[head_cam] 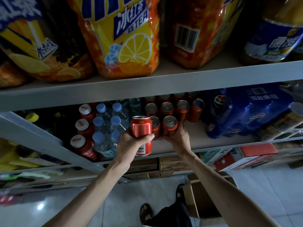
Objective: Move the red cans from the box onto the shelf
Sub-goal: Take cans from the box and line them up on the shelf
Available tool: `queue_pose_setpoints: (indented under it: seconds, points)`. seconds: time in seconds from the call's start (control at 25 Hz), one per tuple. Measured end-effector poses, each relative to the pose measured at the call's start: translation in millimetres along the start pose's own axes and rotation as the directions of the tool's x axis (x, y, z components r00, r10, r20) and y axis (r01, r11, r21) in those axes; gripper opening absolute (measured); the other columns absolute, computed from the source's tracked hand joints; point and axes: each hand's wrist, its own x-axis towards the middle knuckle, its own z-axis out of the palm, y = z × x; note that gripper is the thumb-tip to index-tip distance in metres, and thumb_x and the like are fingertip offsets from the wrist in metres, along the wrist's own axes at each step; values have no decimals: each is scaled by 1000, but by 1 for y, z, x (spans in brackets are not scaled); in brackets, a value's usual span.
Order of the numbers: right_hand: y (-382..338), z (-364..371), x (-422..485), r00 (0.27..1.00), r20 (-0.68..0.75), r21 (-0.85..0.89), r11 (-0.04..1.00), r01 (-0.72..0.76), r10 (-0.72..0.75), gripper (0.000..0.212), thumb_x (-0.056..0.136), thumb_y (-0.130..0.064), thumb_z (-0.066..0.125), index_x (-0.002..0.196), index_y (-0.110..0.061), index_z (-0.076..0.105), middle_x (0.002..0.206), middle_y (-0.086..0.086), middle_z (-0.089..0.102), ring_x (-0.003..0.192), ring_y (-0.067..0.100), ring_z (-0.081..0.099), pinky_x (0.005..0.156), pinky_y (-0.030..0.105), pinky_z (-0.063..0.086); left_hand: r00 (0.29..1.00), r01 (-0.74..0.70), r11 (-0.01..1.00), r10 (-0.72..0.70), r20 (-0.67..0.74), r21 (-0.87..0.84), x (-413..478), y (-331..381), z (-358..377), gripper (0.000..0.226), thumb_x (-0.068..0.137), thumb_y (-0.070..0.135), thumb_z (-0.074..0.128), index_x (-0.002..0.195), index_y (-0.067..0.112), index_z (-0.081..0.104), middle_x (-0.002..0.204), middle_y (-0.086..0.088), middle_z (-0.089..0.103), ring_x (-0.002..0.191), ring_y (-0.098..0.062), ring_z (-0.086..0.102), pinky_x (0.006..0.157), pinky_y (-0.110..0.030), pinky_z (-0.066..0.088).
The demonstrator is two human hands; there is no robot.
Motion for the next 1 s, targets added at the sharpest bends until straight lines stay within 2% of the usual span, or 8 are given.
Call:
queue_pose_setpoints:
  seconds: [0.2,0.4,0.48,0.56,0.64,0.8,0.92,1.0]
  points:
    - [1,1,6,1000,4,-27,1000,8,-8,93,50,-47,92,128,-24,46,124,2,63,109,23,61,86,31,47,1000,-2,1000,2,12,8,-1,1,-2,36,54,44,84,85,31,71,83,2,76,79,-11,73,59,-15,53]
    - [4,4,6,999,34,2,1000,-2,2,95,51,-51,90,129,-27,42,125,2,63,110,21,60,89,35,50,1000,6,999,-6,9,36,-2,0,-2,33,58,38,85,86,29,71,84,0,76,79,-12,73,67,-25,54]
    - [7,0,7,998,64,16,1000,6,-7,88,56,-53,87,129,-29,43,124,0,66,107,13,62,82,22,49,1000,2,999,-3,13,41,-2,0,-1,38,54,42,85,86,29,71,84,0,76,80,-12,73,72,-29,56]
    - [9,-4,9,995,99,36,999,14,-17,80,62,-47,86,128,-32,45,121,-6,68,102,0,60,75,5,40,1000,-3,998,3,5,58,-2,-2,0,41,51,47,84,86,29,71,83,0,76,78,-13,73,74,-31,57]
    - [11,-5,11,993,117,65,998,9,-17,74,66,-37,87,127,-32,47,118,-8,67,105,5,63,75,4,41,1000,-12,997,11,2,80,0,-6,5,40,52,49,84,85,30,71,81,0,76,77,-13,73,73,-32,59]
    - [14,-1,11,994,103,89,996,23,-32,74,68,-32,88,131,-21,50,122,-1,68,108,13,65,88,28,52,997,26,997,-31,71,69,7,-8,18,32,58,46,83,85,35,71,83,3,76,77,-9,73,61,-18,55]
    - [18,-1,14,991,132,98,995,18,-31,76,68,-30,88,133,-20,49,123,0,67,110,12,63,88,23,49,992,69,995,-76,102,72,14,-9,29,24,61,41,83,82,38,72,80,7,76,74,-3,72,54,-9,50]
    - [20,-2,16,988,152,91,996,-4,-10,75,67,-30,87,132,-21,50,121,-1,68,107,9,63,81,9,45,991,69,994,-78,112,80,16,-11,34,27,60,42,83,83,36,72,80,7,76,74,-4,72,56,-9,50]
